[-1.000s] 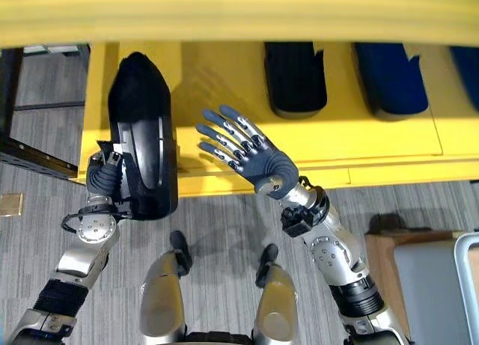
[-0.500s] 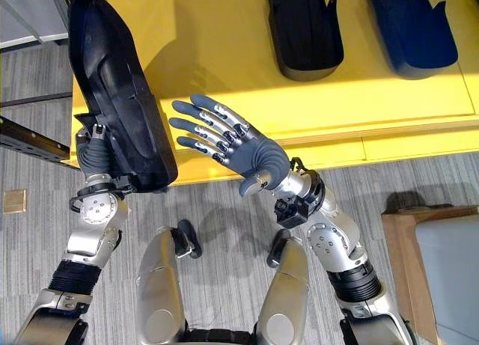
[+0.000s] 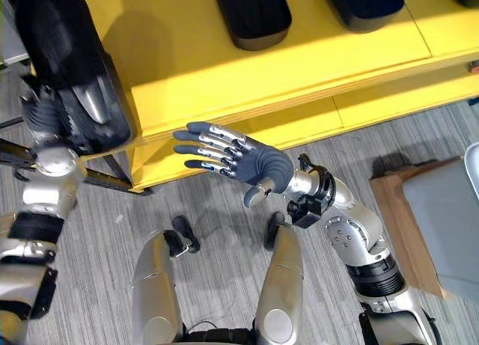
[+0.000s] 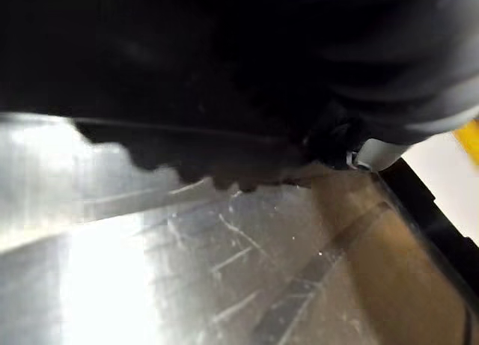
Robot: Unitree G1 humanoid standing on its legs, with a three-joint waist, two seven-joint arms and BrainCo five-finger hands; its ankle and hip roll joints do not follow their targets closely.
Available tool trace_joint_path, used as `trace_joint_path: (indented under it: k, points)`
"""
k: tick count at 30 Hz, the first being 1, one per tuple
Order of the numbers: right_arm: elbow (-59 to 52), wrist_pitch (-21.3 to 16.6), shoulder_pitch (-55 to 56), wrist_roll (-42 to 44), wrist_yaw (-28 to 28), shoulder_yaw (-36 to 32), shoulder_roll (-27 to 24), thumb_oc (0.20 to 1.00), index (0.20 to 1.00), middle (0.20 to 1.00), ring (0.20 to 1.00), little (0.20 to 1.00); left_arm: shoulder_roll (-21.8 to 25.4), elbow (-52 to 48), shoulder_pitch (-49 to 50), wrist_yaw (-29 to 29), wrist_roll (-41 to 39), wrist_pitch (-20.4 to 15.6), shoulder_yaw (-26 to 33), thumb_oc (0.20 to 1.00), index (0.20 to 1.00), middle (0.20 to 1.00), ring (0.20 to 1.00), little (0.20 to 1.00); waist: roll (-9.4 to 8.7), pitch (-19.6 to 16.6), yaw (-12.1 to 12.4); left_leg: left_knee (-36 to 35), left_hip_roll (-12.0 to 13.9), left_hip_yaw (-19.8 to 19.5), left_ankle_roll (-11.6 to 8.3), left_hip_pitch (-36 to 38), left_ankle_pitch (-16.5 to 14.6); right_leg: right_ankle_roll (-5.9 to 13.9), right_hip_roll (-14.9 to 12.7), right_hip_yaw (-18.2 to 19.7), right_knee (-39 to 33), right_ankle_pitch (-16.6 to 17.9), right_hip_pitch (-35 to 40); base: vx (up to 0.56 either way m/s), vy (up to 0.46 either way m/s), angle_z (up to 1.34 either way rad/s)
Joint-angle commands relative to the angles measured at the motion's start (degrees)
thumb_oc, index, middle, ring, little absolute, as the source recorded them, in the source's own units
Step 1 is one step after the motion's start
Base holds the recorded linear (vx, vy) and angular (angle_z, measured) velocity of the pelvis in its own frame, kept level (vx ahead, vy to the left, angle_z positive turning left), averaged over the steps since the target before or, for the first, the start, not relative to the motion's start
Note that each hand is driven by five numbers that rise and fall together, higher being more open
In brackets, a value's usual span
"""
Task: Move parts from the plastic box to the shelf.
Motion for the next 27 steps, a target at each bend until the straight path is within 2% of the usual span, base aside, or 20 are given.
trace_joint_path:
  k: [1, 3, 9, 13, 15, 22, 27]
  points:
    - [-2.24, -0.65, 0.17, 0.82, 2.67, -1.58, 1.60, 1.000, 1.000, 1.000, 1.000, 1.000, 3.08, 0.01, -5.31, -1.87, -2.51, -1.51, -0.71, 0.200, 0.200, 0.200, 0.200, 0.200, 0.49, -2.96, -0.79, -3.70, 0.46, 0.69, -1.64, 7.14, -0.37, 3.48, 0.20, -2.75, -3.26, 1.73, 3.67, -0.02, 0.035, -0.44]
    - [-1.71, 0.04, -0.20, 1.78, 2.78, -1.25, 1.26, 1.000, 1.000, 1.000, 1.000, 1.000, 4.24, 1.93, -7.82, -1.50, -2.87, -0.37, -2.03, 0.200, 0.200, 0.200, 0.200, 0.200, 0.58, -3.10, -1.22, -4.38, 0.46, 1.08, -1.80, 7.78, -0.14, 3.53, 0.46, -2.61, -3.93, 1.95, 4.05, 0.00, 0.028, -0.24]
    - [-1.52, 0.38, -0.51, 1.21, 2.45, -0.06, 1.10, 1.000, 1.000, 1.000, 1.000, 1.000, 6.64, 4.58, -12.98, -1.43, -4.55, -0.51, -4.97, 0.200, 0.200, 0.200, 0.200, 0.200, 0.83, -3.25, -2.09, -5.87, 0.19, 1.98, -1.95, 8.83, 0.35, 3.46, 1.25, -2.15, -5.39, 2.29, 4.73, 0.00, 0.016, -0.07]
    - [-1.09, 0.22, 0.00, 0.37, 2.71, 0.80, 1.59, 1.000, 1.000, 1.000, 1.000, 1.000, 7.17, 4.90, -15.17, -1.43, -4.01, 1.65, -6.67, 0.200, 0.200, 0.200, 0.200, 0.200, 0.94, -3.49, -2.43, -7.00, -0.08, 2.59, -1.91, 9.95, 0.63, 3.45, 1.50, -2.02, -6.41, 2.48, 5.63, 0.02, 0.007, -0.01]
    - [-0.97, 0.63, 0.02, -0.09, 2.52, 1.42, 2.27, 1.000, 1.000, 1.000, 1.000, 1.000, 7.60, 6.36, -17.35, -1.55, -6.34, 4.54, -8.15, 0.200, 0.200, 0.200, 0.200, 0.200, 0.86, -3.72, -2.77, -7.60, -0.41, 2.71, -1.98, 10.43, 0.80, 3.52, 1.88, -1.79, -7.25, 2.70, 6.20, 0.07, 0.024, -0.08]
    - [-1.75, 2.54, 0.36, 0.60, 1.82, 1.55, 2.10, 1.000, 1.000, 1.000, 1.000, 1.000, 9.55, 10.64, -21.15, 1.53, -7.85, 8.64, -11.07, 0.200, 0.200, 0.200, 0.200, 0.200, 0.57, -3.89, -3.48, -8.93, -1.01, 3.24, -2.12, 11.49, 1.43, 3.64, 2.77, -1.33, -9.42, 3.71, 7.30, 0.06, 0.040, -0.02]
    - [-2.55, 3.48, 0.12, 1.44, 0.75, 1.24, 2.00, 1.000, 1.000, 1.000, 1.000, 1.000, 10.60, 14.75, -22.89, 3.79, -9.51, 10.18, -12.47, 0.200, 0.200, 0.200, 0.200, 0.200, 0.17, -3.80, -3.99, -9.06, -1.35, 3.68, -2.14, 11.73, 1.35, 3.56, 3.73, -0.87, -10.99, 4.39, 7.75, 0.05, 0.044, -0.04]
